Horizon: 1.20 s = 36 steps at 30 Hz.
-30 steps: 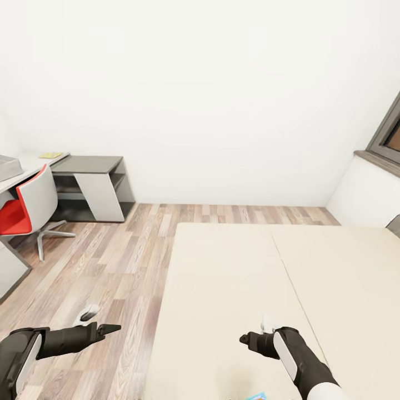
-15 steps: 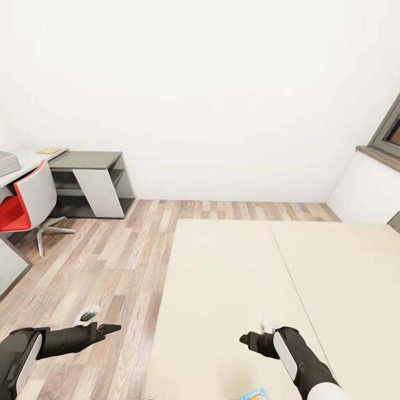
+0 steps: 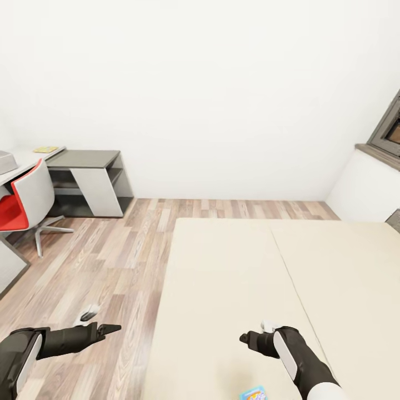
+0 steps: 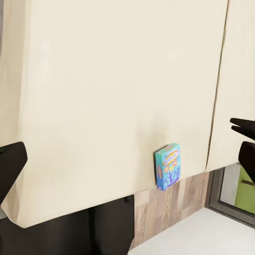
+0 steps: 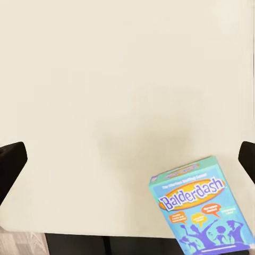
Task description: Put all the toys in the child's room - the three board games (two on the bed and one on the table), the two jigsaw puzzles on the table, and the tennis ball on the table - inside the toy box on the table in the child's room.
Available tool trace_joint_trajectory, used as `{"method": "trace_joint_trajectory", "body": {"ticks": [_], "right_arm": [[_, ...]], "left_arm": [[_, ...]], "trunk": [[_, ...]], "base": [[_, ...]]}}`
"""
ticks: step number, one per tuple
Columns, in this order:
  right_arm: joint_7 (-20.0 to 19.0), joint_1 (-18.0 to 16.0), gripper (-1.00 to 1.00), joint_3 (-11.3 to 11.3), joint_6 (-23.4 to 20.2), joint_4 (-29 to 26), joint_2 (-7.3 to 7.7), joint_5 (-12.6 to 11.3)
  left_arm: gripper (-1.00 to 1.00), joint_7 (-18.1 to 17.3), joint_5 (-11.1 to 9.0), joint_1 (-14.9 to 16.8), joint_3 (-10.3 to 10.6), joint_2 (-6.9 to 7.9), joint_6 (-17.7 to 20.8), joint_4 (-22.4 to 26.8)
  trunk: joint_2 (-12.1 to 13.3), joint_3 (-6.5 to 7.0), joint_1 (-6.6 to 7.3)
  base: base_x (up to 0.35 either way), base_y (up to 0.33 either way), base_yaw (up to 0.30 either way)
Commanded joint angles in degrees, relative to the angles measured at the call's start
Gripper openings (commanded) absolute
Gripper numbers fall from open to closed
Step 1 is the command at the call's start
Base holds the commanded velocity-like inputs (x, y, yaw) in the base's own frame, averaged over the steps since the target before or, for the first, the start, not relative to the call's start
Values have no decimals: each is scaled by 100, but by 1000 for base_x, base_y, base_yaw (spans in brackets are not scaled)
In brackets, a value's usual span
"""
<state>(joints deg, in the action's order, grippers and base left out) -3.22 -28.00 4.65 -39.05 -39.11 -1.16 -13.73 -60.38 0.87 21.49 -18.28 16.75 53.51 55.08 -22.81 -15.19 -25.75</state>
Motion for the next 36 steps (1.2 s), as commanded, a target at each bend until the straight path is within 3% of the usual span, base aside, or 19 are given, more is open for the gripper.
{"method": "trace_joint_trajectory", "body": {"ticks": [1, 10, 36], "right_arm": [[-35, -4, 100, 36, -33, -7, -7, 28], [-31, -4, 100, 23, -32, -9, -18, 46], [-31, -4, 100, -4, -31, -9, -25, 54]], "left_arm": [[100, -25, 9, 4, -9, 0, 46, 2], [100, -20, 9, 4, -9, 0, 45, 2], [100, -24, 9, 4, -9, 0, 45, 2]], "trunk": [[-11, -11, -3], [-11, -12, -3], [-11, -41, -3]], "base": [[0, 0, -143], [0, 0, -105], [0, 0, -4]]}}
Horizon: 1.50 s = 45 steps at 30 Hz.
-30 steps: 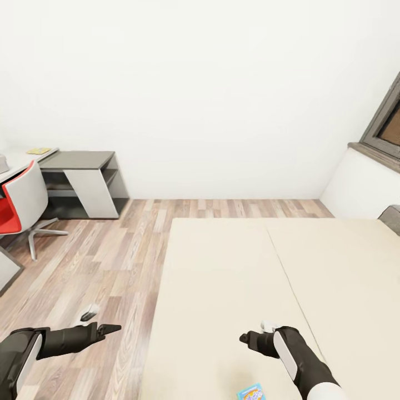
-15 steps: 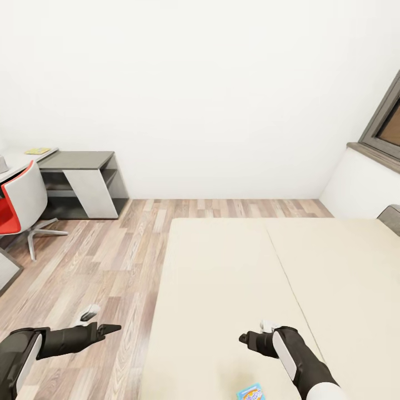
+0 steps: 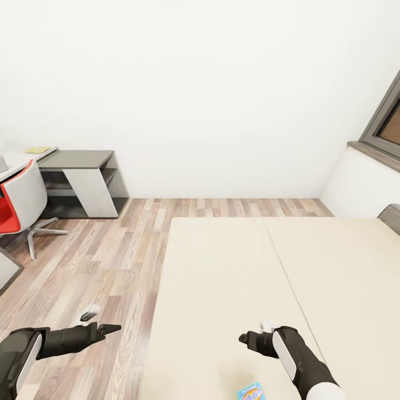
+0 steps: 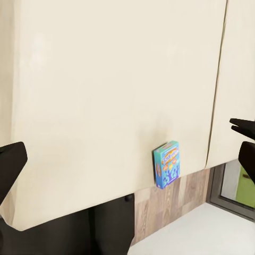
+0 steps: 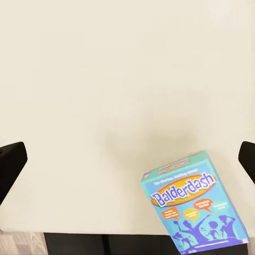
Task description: Put all the toys in the child's room - the three board games (two on the bed and one on the table), the two jigsaw puzzles on the table, and the tennis ball on the table - inside the toy box on the table in the child's room.
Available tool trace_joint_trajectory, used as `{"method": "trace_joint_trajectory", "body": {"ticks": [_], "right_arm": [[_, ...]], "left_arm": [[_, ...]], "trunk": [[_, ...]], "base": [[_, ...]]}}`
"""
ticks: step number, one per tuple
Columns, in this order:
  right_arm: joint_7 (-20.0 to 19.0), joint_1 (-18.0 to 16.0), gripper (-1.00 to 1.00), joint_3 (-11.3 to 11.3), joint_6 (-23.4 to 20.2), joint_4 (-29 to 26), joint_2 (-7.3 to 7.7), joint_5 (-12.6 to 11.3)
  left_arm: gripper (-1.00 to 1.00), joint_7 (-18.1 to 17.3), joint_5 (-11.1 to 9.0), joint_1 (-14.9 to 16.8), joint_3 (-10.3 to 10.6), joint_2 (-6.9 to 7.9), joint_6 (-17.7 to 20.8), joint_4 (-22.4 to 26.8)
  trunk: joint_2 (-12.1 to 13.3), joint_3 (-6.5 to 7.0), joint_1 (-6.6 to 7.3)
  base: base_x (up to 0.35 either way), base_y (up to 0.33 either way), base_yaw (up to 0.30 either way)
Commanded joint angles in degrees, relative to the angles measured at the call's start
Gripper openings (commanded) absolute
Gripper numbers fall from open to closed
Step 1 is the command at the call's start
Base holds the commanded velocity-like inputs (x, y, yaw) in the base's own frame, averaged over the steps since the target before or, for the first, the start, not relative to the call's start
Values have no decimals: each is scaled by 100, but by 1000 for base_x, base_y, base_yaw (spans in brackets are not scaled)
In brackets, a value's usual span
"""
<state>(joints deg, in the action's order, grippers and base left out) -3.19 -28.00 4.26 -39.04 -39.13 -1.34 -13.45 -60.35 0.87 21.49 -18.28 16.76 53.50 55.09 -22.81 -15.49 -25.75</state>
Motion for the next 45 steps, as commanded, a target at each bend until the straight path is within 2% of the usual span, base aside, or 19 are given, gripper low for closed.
{"method": "trace_joint_trajectory", "body": {"ticks": [1, 21, 26, 30, 33, 38, 41, 45], "right_arm": [[-33, -3, 100, 35, -33, -7, -7, 27], [-32, -3, 100, 32, -34, -7, -24, 46], [-32, -3, 100, 32, -35, -7, -24, 51], [-32, -3, 100, 32, -40, -7, -28, 56], [-32, -3, 100, 30, -42, -7, -28, 60], [-32, -3, 100, 30, -47, -7, -6, 51], [-37, -3, 100, 34, -51, -7, 5, 40], [-39, -6, 100, 51, -54, -5, 14, 38]], "left_arm": [[100, -27, 10, 5, -8, 0, 46, 2], [100, -66, -18, 5, -14, 6, 46, 5], [100, -197, -47, 5, -45, 23, 50, 19], [100, -591, -53, 5, -60, 35, 53, 63], [100, -1395, -24, 5, -84, 78, 59, 154], [100, -2150, -15, 16, -95, 187, 83, 254], [100, -2451, -4, 16, -86, 221, 63, 275], [100, -2646, 4, 15, -73, 236, 48, 256]], "trunk": [[-11, -16, -3], [-11, -148, -3], [-11, -183, -3], [-11, -211, -3], [-11, -232, -3], [-11, -267, -3], [-11, -288, -3], [-11, -316, -3]], "base": [[0, 0, 0], [0, 0, 0], [0, 0, 0], [0, 0, 0], [0, 0, 0], [0, 0, 0], [0, 0, 0], [6, 0, 0]]}}
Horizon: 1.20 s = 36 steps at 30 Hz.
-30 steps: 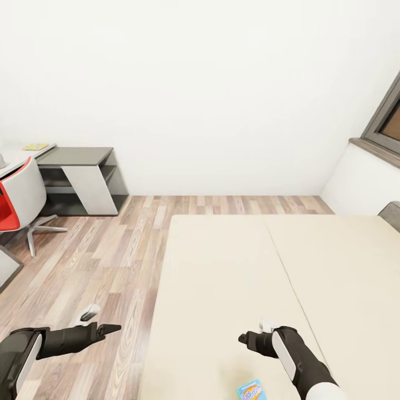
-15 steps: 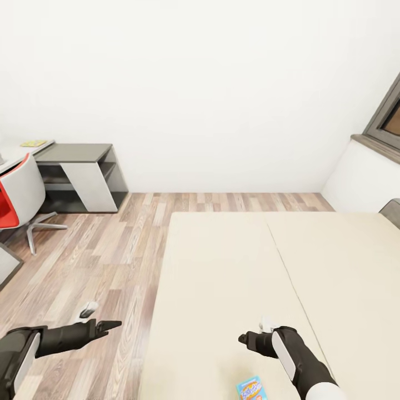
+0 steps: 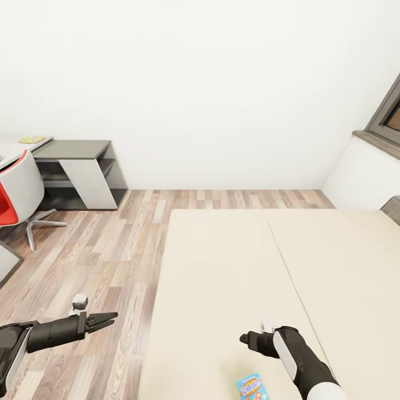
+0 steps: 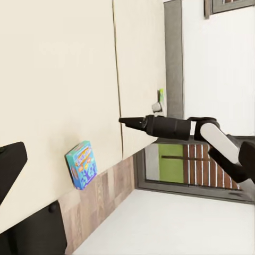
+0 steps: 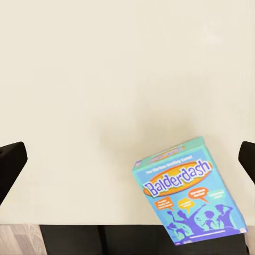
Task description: Put all the toys in the child's room - the three board games (two on the bed and one on the table), the two jigsaw puzzles on the table, and the tennis ball on the table - inside the toy box on the table in the child's room.
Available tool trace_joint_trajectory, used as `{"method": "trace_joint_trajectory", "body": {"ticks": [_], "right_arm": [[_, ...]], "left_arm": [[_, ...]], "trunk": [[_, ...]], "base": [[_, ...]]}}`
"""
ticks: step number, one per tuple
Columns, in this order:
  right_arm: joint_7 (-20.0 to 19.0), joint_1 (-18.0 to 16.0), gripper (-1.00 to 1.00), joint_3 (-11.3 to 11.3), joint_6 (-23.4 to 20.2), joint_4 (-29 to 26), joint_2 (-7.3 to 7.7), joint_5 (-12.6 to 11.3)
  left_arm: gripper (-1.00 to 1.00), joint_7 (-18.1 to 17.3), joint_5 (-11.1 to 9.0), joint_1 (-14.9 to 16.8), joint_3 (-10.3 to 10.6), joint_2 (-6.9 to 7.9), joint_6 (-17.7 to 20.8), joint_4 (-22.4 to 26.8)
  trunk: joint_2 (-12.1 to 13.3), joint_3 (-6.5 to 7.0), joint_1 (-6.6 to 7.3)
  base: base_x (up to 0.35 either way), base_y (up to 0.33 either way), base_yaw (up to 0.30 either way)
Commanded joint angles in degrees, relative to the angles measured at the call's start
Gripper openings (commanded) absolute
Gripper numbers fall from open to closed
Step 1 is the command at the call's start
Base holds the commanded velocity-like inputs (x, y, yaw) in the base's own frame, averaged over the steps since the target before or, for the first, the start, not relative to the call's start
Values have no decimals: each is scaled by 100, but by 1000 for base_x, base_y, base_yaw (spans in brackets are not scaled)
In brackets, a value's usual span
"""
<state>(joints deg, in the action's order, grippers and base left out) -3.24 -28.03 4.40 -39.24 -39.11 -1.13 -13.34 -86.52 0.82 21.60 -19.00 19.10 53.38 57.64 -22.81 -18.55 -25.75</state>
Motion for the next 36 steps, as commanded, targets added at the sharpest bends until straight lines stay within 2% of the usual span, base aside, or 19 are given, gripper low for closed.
{"method": "trace_joint_trajectory", "body": {"ticks": [1, 13, 36], "right_arm": [[-31, -3, 100, 39, -31, -4, -6, 28], [-27, -4, 100, 51, -28, 7, -5, 47], [-27, -3, 100, 53, -47, 8, -5, 65]], "left_arm": [[100, -58, 11, 3, -3, 4, 58, 3], [100, -178, 15, 3, -20, 23, 42, -12], [100, -156, 19, 3, 21, -9, 49, -15]], "trunk": [[-11, -17, -3], [-11, -101, -3], [-11, -263, -3]], "base": [[31, 0, 0], [17, 0, 0], [0, 0, 0]]}}
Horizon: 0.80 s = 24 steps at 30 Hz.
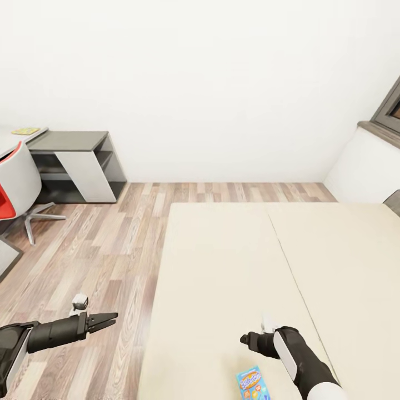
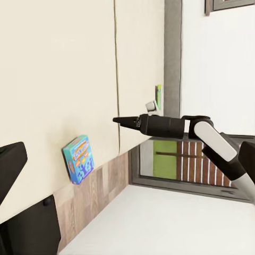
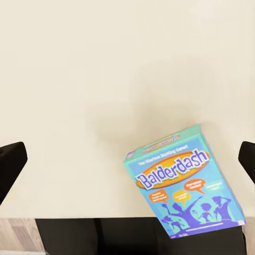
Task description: Put all the toys in the child's room - the three board games (two on the bed and one on the table), the two jigsaw puzzles on the table, and the tennis ball on the table - inside the toy box on the table in the child's room.
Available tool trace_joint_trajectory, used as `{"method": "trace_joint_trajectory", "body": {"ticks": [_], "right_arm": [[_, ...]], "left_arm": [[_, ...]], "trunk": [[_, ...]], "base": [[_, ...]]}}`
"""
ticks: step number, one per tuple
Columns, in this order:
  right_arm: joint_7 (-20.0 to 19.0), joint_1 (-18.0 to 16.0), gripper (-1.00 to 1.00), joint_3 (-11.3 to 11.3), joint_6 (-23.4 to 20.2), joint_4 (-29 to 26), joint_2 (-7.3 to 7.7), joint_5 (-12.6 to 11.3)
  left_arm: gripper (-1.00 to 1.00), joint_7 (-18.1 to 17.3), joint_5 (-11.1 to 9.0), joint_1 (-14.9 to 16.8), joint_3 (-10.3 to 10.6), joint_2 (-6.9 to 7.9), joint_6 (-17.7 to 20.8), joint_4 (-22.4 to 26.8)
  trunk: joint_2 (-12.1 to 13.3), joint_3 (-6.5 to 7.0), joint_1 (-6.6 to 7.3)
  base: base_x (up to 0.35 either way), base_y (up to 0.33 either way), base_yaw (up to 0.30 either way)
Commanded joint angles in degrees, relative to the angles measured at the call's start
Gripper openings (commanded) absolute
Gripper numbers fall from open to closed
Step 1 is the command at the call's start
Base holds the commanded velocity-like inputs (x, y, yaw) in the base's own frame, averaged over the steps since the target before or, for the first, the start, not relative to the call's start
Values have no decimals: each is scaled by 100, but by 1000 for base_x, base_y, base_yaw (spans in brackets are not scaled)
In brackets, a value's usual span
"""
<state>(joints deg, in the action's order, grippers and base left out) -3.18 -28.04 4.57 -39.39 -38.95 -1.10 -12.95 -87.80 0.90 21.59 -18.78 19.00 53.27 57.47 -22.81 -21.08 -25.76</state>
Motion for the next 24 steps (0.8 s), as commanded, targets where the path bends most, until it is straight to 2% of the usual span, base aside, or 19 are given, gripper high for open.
{"method": "trace_joint_trajectory", "body": {"ticks": [1, 20, 24], "right_arm": [[-33, -4, 100, 36, -33, -8, -7, 26], [-26, -8, 100, 35, 9, 9, 23, 5], [-25, -8, 100, 35, 21, 21, 90, 6]], "left_arm": [[100, -27, 10, 3, 0, 1, 60, 1], [100, -18, 15, 3, -2, -1, 62, 1], [100, -18, 15, 3, -12, -1, 67, 1]], "trunk": [[-10, -17, -3], [-10, -150, -3], [-10, -178, -3]], "base": [[0, 0, 0], [0, 0, 0], [0, 0, 0]]}}
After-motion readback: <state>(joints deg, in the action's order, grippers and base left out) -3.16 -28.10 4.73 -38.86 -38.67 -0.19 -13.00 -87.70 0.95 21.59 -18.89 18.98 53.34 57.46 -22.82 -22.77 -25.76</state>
